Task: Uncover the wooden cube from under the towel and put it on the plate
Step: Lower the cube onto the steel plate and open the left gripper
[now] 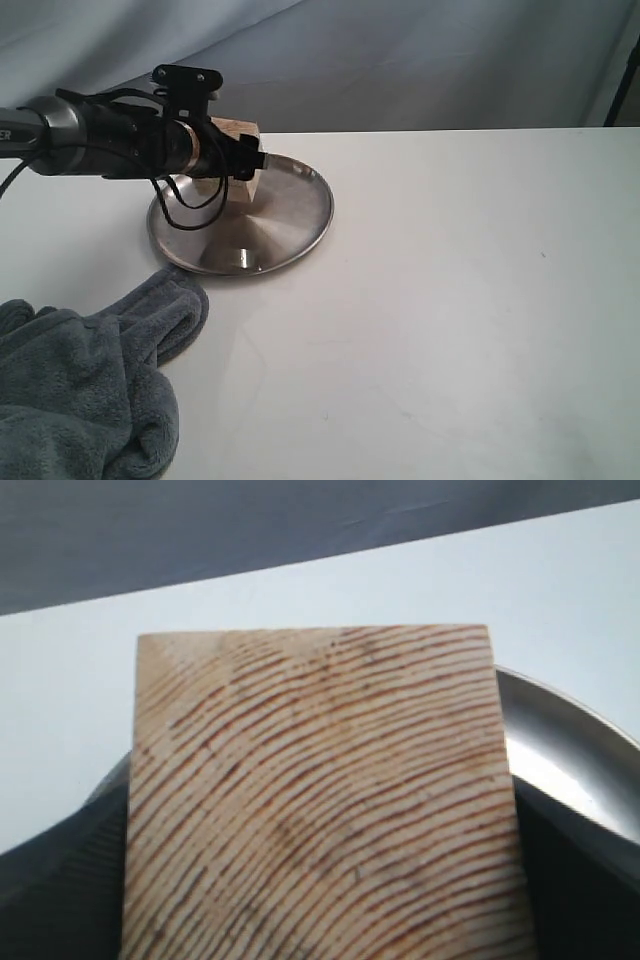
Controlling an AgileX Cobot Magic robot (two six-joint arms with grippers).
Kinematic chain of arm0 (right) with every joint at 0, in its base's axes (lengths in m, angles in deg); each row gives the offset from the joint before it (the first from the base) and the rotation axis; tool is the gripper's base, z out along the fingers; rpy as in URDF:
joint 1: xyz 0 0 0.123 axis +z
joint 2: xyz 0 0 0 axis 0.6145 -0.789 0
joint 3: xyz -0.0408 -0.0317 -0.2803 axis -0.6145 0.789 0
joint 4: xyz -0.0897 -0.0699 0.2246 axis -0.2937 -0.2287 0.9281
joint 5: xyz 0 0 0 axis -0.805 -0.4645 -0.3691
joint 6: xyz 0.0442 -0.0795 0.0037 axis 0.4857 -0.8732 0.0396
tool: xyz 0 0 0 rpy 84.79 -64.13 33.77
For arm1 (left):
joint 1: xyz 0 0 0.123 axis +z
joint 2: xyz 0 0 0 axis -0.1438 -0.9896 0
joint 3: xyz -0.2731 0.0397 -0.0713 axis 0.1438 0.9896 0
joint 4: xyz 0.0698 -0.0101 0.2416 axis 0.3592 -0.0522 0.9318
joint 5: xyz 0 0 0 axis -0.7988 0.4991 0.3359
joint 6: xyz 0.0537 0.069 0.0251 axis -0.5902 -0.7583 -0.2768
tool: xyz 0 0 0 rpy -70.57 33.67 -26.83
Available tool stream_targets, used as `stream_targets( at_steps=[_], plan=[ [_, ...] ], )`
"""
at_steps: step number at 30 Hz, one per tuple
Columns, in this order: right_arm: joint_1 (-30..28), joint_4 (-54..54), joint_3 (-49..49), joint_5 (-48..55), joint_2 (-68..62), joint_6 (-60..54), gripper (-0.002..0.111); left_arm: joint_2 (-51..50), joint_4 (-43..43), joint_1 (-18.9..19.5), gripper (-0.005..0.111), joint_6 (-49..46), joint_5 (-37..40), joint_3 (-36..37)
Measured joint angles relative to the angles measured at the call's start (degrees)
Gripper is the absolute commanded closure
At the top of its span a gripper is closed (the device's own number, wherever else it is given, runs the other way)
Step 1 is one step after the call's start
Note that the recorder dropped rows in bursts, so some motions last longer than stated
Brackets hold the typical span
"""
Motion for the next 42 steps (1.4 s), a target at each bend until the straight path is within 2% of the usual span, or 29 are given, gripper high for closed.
stream_targets(
  at_steps=[8,27,31,33,36,40,42],
  plan=[
    [0.0,0.0,0.0,0.0,0.0,0.0,0.108,-0.39,0.0,0.0,0.107,0.0,-3.97,1.11],
    [0.0,0.0,0.0,0.0,0.0,0.0,0.108,-0.39,-0.09,0.0,0.107,0.1,-3.87,2.63],
    [0.0,0.0,0.0,0.0,0.0,0.0,0.108,-0.39,-0.22,0.0,0.103,0.1,-3.87,2.63],
    [0.0,0.0,0.0,0.0,0.0,0.0,0.108,-0.39,-0.22,0.0,0.095,0.1,-3.87,2.63],
    [0.0,0.0,0.0,0.0,0.0,0.0,0.108,-0.39,-0.22,0.0,0.072,0.1,-3.87,2.63],
    [0.0,0.0,0.0,0.0,0.0,0.0,0.108,-0.39,0.44,0.0,0.023,0.1,-3.98,2.63],
    [0.0,0.0,0.0,0.0,0.0,0.0,0.108,-0.39,1.92,0.0,0.003,0.1,-4.21,2.63]
  ],
)
